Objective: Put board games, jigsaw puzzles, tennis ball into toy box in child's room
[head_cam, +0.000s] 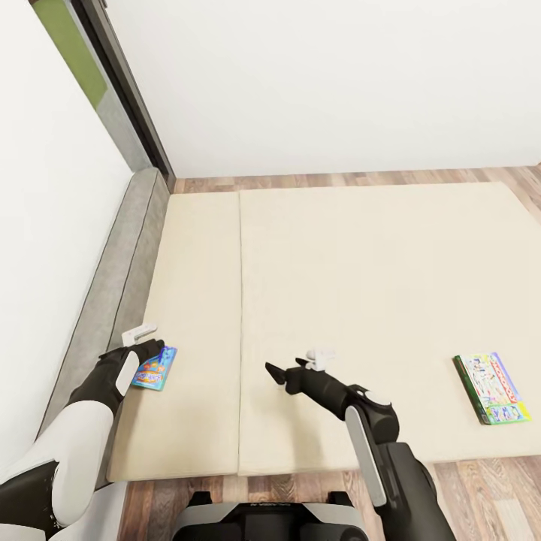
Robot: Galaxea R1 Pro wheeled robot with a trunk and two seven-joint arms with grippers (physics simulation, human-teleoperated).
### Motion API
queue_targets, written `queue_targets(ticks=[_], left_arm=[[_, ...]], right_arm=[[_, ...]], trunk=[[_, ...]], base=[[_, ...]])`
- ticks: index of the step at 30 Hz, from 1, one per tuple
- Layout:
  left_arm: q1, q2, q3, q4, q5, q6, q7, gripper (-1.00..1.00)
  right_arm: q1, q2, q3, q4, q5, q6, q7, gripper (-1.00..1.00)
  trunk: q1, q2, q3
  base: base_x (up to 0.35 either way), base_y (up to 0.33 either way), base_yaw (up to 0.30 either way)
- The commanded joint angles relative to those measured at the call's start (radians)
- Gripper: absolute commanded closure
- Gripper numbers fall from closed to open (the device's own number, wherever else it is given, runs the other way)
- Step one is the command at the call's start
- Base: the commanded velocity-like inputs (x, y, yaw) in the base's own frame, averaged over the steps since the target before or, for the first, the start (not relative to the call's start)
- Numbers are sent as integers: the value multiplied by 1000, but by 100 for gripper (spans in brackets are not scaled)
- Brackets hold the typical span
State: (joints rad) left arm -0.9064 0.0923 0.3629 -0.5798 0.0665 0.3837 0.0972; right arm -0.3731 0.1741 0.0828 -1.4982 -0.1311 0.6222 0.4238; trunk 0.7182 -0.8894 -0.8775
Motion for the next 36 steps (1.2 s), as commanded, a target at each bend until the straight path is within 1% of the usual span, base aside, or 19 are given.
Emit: queue_targets(ticks=[1, 2, 5, 6, 7, 8, 9, 10, 13, 14, 17, 19, 36], left_arm=[[0, 0, 0, -2, 7, 0, 4, -100], [0, 0, 0, -2, 7, -3, 4, -100], [0, 0, -1, -2, 7, -14, 4, -100], [0, 0, -1, -2, 7, -17, 4, -100], [0, 0, -1, -2, 7, -19, 4, -100], [0, 0, -1, -2, 7, -20, 4, -100], [0, 0, -1, -2, 7, -21, 4, -100], [0, 1, -1, -2, 7, -22, 4, -100], [0, 1, -1, -2, 7, -22, 4, -100], [0, 1, -1, -2, 7, -23, 4, -100], [0, 1, -2, -2, 7, -22, 4, -100], [0, 2, -2, -2, 7, -22, 4, -100], [0, 2, -1, -2, 7, -24, 0, -100]], right_arm=[[-1, 0, 0, -10, -10, 13, 12, -100], [-1, 0, 0, -14, -10, 16, 22, -100], [-1, 0, -2, -22, -13, 27, 85, -100], [-1, 0, -2, -25, -17, 34, 126, -100], [-1, 0, -3, -26, -22, 38, 147, -100], [-2, 0, -3, -28, -35, 48, 186, -100], [-2, 0, -4, -29, -44, 53, 203, -100], [-2, 0, -4, -33, -65, 65, 231, -100], [-2, 0, -4, -41, -104, 80, 256, -100], [-2, 0, -3, -46, -126, 87, 265, -100], [-2, 0, -4, -50, -152, 91, 275, -100], [-1, 0, -5, -51, -160, 91, 277, -100], [-1, 0, -14, -51, -169, 87, 280, -100]], trunk=[[0, -1, -1], [0, -1, -1], [0, -1, -1], [0, -1, -1], [0, -1, -1], [0, -1, -1], [0, -1, -1], [0, -1, -1], [0, -1, -1], [0, -1, -1], [0, -1, -1], [0, -1, -1], [0, -1, -1]], base=[[0, 0, 0], [0, 0, 0], [0, 0, 0], [0, 0, 0], [0, 0, 0], [0, 0, 0], [0, 0, 0], [0, 0, 0], [0, 0, 0], [0, 0, 0], [0, 0, 0], [0, 0, 0], [0, 0, 0]])
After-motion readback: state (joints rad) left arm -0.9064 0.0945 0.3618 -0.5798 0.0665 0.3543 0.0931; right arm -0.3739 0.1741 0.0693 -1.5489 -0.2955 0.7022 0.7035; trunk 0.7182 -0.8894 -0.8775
